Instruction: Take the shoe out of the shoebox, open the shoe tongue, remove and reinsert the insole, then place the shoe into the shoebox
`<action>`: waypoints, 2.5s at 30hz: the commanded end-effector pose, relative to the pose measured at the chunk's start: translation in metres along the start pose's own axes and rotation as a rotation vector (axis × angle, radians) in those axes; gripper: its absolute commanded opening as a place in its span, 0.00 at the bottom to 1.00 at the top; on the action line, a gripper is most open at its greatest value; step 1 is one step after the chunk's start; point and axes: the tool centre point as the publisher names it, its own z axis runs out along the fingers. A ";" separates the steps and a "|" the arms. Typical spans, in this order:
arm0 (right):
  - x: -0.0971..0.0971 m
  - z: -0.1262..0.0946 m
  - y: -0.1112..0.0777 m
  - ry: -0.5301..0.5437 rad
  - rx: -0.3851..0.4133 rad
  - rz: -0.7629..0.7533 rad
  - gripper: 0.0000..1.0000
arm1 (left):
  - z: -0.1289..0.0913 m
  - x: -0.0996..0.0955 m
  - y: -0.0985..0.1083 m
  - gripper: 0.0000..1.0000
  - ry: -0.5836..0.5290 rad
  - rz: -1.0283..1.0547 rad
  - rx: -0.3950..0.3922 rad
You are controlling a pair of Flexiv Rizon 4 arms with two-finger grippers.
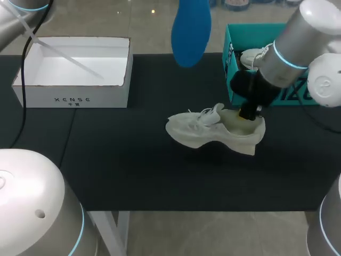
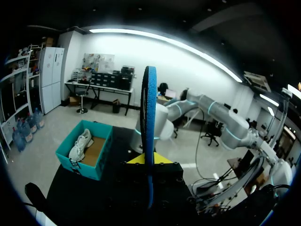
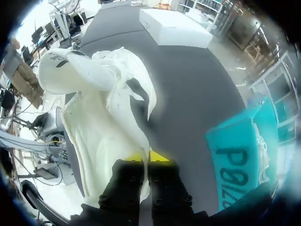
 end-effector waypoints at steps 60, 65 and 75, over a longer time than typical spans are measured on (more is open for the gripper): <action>0.110 0.030 -0.044 -0.161 -0.188 1.309 0.00 | -0.001 0.000 0.000 0.00 0.001 0.000 -0.002; 0.110 0.037 -0.043 -0.170 -0.180 1.296 0.00 | -0.001 0.000 0.000 0.00 0.001 0.000 -0.002; 0.110 0.056 -0.045 -0.208 -0.139 1.275 0.00 | -0.001 0.000 0.000 0.00 0.001 0.000 -0.002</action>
